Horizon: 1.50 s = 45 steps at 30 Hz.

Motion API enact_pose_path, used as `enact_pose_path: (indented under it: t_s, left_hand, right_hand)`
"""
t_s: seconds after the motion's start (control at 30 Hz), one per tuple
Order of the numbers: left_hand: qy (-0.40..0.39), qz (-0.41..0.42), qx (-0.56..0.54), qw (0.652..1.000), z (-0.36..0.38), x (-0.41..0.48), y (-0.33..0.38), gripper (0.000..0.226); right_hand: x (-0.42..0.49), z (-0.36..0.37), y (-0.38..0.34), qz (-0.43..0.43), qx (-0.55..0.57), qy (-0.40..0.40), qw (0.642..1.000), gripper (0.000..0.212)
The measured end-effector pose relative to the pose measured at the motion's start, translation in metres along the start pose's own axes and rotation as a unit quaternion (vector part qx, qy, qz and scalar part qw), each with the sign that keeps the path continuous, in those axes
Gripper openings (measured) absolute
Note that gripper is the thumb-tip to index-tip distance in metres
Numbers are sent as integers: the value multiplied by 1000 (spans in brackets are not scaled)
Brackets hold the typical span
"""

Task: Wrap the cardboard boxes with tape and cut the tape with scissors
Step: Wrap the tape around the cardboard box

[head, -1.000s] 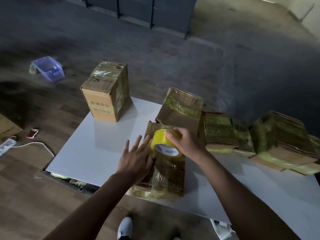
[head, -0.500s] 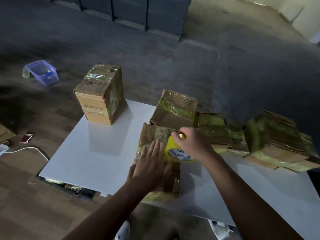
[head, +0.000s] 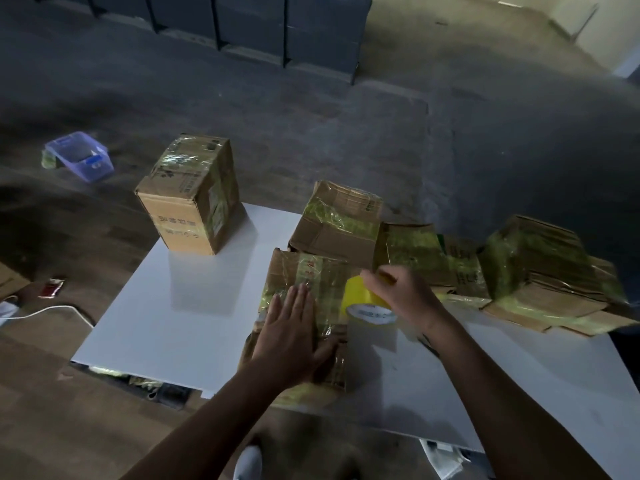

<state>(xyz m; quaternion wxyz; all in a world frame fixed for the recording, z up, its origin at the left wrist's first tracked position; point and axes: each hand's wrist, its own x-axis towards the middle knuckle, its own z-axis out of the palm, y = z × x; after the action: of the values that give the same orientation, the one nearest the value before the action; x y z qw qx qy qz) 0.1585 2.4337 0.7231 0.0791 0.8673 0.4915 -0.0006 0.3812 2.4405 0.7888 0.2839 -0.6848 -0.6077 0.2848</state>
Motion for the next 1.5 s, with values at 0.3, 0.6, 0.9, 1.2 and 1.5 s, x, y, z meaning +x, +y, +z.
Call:
enact_pose_path:
  t_s: [0.3,0.6,0.9,1.2,1.5]
  left_hand:
    - [-85,-43,35,995,-15,8,16,100]
    - [-161,-127,58,977,-25,28,70,91]
    - [-151,-49,51,986,-12,27,75,64]
    - [-164,-26,49,985,-24,25,60,63]
    - [-155,-31,53,986,-23,12,64,68]
  right_hand:
    - [-3,11,42,53,-167,-31,984,42]
    - [1,30,39,54,-154,-55,985,52]
    - [-2,30,52,82,-153,-80,982,45]
    - [-5,33,60,104,-81,-66,989,46]
    - [-12,32,55,77,-99,-51,991,57]
